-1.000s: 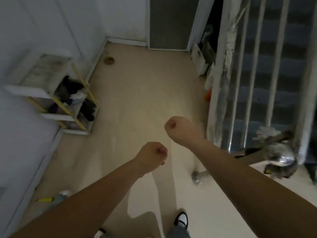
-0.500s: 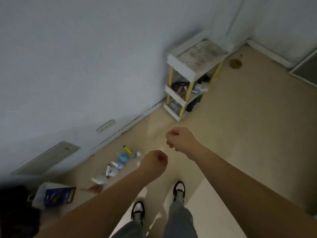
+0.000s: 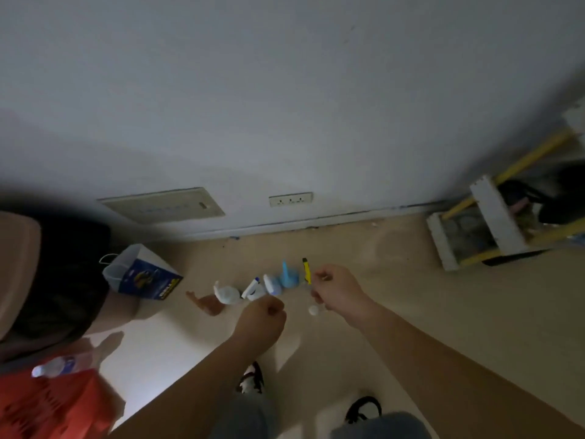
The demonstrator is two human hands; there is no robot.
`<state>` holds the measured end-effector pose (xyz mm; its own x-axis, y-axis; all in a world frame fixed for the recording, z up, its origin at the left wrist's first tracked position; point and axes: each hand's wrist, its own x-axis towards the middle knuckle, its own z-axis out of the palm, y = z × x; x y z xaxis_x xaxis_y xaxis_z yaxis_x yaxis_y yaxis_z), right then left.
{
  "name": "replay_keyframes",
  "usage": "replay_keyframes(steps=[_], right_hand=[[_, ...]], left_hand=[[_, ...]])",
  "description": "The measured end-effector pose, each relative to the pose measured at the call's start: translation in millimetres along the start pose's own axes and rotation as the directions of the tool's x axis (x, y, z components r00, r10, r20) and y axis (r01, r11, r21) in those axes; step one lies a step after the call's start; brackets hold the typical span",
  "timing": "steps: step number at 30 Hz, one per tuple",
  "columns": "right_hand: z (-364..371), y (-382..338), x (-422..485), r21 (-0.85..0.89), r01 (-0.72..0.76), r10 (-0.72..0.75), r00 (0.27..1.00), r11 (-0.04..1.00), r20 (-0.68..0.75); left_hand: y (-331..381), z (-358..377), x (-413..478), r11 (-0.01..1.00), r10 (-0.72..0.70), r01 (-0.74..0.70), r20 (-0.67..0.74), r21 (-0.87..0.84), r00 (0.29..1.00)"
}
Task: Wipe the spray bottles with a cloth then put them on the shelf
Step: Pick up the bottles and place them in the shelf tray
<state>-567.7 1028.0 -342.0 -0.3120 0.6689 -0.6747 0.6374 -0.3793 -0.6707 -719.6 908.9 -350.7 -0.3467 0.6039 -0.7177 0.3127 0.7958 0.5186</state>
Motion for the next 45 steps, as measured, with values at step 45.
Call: replay_keyframes(steps=[45], right_hand=[[347.4, 242.1, 268.9, -0.366, 0.466, -0.515, 0.856, 0.806, -0.043]], left_hand=[[-427.3, -10.5, 374.2, 0.944, 0.331, -0.285, -0.448, 0.169, 0.830]])
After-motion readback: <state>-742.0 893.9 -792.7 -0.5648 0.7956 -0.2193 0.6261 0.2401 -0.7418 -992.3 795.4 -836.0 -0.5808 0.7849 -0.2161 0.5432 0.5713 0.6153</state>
